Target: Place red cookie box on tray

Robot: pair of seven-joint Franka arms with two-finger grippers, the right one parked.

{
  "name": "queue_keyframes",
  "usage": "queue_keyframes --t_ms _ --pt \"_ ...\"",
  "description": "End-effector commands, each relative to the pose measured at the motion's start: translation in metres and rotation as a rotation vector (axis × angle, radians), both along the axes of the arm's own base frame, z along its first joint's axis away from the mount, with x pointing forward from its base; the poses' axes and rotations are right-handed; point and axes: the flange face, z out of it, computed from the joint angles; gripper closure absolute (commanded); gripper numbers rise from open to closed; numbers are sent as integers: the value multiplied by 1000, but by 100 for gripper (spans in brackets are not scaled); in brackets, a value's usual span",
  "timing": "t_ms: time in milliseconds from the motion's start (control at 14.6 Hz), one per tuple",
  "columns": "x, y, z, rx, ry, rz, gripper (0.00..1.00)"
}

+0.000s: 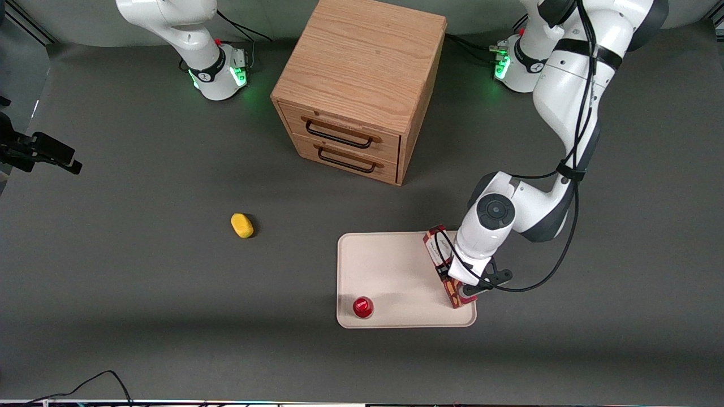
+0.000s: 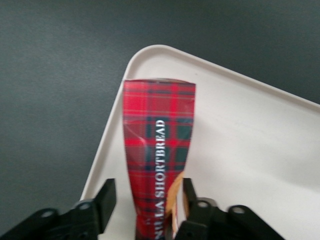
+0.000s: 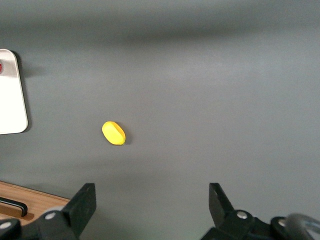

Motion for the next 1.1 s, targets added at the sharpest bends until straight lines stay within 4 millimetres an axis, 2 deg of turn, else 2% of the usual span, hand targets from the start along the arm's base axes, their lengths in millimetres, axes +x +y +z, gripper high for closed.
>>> queue_keyframes --t_ms 0,69,275,480,618,755,892,1029 --pt "3 14 38 79 72 -10 0" --pt "1 16 57 101 114 -13 0" --pt "-6 28 130 69 266 -74 0" --pt "-12 72 187 63 342 -156 0" --pt "-15 114 220 42 353 -209 0" --pt "-22 168 244 30 360 -258 0" --pt "-34 223 257 41 343 -305 0" --pt "-52 262 279 54 317 -345 0"
